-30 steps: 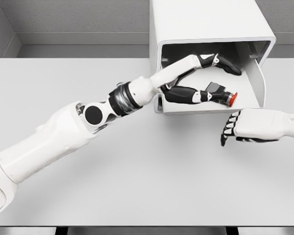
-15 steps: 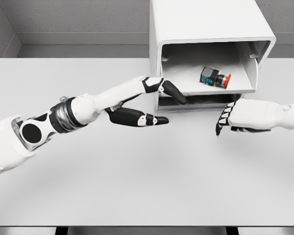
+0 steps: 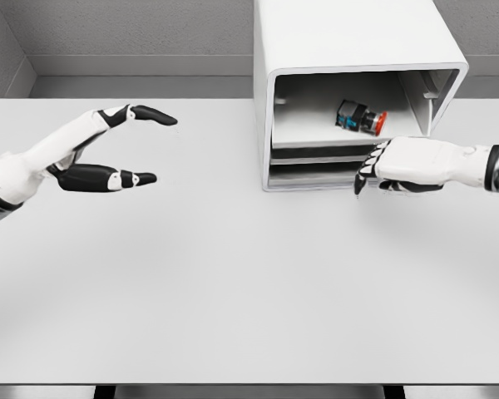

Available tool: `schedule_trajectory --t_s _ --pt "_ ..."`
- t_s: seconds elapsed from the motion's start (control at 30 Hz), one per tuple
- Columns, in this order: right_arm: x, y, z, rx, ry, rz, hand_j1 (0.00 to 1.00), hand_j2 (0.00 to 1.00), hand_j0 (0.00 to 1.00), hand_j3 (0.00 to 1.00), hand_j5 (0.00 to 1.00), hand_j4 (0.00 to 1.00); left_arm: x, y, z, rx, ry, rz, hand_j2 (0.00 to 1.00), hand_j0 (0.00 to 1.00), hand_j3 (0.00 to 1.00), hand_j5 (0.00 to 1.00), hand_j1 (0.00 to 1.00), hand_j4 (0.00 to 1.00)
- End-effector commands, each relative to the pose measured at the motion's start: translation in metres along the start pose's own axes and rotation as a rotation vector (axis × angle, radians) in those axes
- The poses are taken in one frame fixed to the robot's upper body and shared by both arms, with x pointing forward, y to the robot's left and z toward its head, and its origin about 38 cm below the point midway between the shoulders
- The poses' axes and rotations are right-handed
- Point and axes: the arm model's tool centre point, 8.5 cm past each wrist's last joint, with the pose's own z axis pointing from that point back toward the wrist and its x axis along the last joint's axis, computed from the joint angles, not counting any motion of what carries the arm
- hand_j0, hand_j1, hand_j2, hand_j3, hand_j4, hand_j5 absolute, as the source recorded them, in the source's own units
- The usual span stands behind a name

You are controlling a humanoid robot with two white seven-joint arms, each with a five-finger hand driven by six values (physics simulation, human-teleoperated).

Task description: Slide open multi-storey tabletop storage cabinets and put open load switch and slide close multi-storey tabletop storage cabinets

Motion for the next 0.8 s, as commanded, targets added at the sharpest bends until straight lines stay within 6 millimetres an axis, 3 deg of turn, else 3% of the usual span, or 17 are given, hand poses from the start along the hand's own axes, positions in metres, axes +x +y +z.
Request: schedule_trajectory --t_s 0.0,0.13,0.37,0.57,0.6,0.67,0.77 --pt "-0.005 0.006 -0.012 -0.001 0.004 -0.03 0.57 0.57 0.57 0.57 0.57 0.57 0.0 0.012 0.005 0.021 0.015 -0.02 1.0 1.0 1.0 1.0 1.0 1.0" --pt "-0.009 0.006 -0.022 0.003 0.009 -0.038 0.57 0.57 0.57 0.57 0.57 0.57 -0.003 0.018 0.008 0.036 0.029 -0.025 1.0 1.0 1.0 1.0 1.0 1.0" --pt "-0.006 0.003 -0.019 0.003 0.001 -0.027 0.57 0.57 0.57 0.57 0.57 0.57 -0.009 0.028 0.013 0.06 0.052 -0.051 1.0 1.0 1.0 1.0 1.0 1.0" --pt "0.009 -0.009 0.039 0.043 0.011 0.043 0.62 0.62 0.62 0.62 0.62 0.62 -0.007 0.03 0.024 0.094 0.061 -0.053 1.0 1.0 1.0 1.0 1.0 1.0" --pt "0.01 -0.011 0.049 0.05 0.02 0.046 0.7 0.7 0.7 0.7 0.7 0.7 -0.007 0.028 0.024 0.08 0.064 -0.068 1.0 1.0 1.0 1.0 1.0 1.0" --pt "0.015 -0.004 0.061 0.066 0.016 0.025 0.98 0.98 0.98 0.98 0.98 0.98 -0.007 0.027 0.025 0.077 0.066 -0.07 1.0 1.0 1.0 1.0 1.0 1.0" --pt "0.013 0.002 0.067 0.083 0.027 0.012 0.99 0.99 0.99 0.99 0.99 0.99 -0.009 0.028 0.026 0.079 0.072 -0.072 1.0 1.0 1.0 1.0 1.0 1.0"
